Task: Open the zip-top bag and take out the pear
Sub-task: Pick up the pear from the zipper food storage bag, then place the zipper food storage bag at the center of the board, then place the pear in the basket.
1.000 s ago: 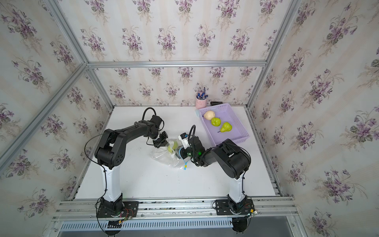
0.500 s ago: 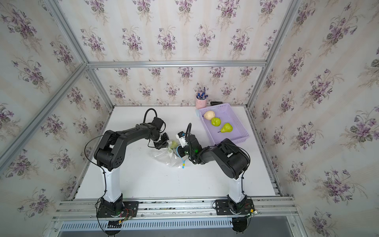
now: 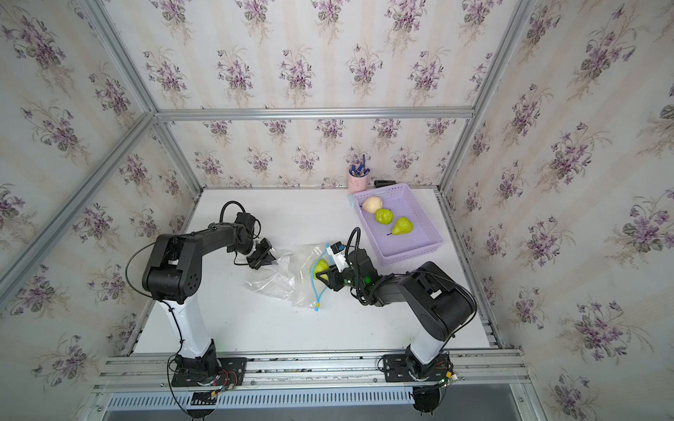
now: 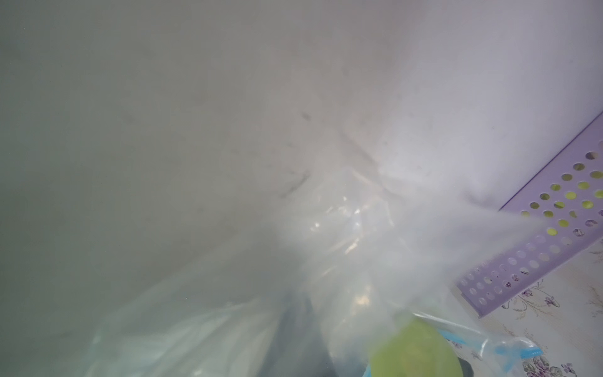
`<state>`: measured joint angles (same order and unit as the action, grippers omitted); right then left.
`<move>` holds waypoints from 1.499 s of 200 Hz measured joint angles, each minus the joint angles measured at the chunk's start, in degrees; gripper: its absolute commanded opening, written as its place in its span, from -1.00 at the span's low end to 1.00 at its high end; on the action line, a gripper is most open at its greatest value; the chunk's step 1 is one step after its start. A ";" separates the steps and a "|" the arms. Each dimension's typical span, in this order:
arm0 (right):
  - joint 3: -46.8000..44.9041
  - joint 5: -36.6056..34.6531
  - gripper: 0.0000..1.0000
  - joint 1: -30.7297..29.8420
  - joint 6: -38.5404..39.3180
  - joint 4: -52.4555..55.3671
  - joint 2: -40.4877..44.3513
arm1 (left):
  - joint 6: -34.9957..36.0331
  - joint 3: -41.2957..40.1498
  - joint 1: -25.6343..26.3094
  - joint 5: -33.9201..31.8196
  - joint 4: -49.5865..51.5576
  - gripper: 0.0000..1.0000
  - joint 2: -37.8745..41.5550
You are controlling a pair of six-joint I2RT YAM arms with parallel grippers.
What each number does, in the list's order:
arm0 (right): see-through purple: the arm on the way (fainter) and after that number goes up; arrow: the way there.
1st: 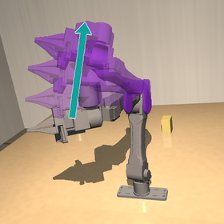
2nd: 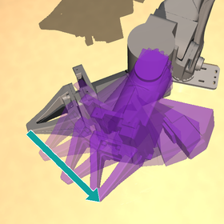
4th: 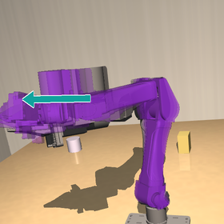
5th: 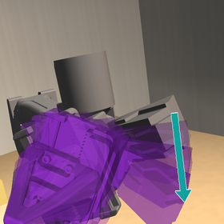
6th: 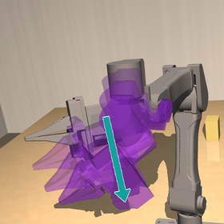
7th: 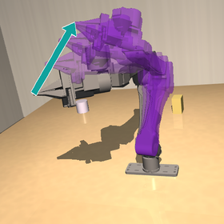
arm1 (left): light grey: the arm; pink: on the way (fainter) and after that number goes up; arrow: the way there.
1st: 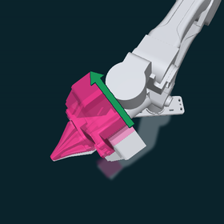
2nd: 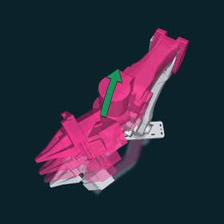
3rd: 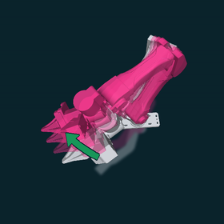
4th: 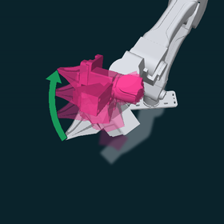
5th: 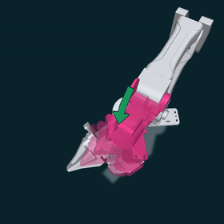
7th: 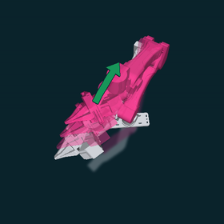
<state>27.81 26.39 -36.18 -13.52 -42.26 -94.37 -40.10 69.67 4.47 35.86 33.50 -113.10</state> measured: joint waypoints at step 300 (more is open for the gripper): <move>-1.07 -19.80 1.00 31.85 0.33 7.52 32.85 | 25.31 -23.26 -5.05 -37.13 -17.09 1.00 53.55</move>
<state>26.74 6.59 -4.34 -13.19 -34.74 -61.52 -14.79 46.41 -0.58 -1.28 16.40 -59.55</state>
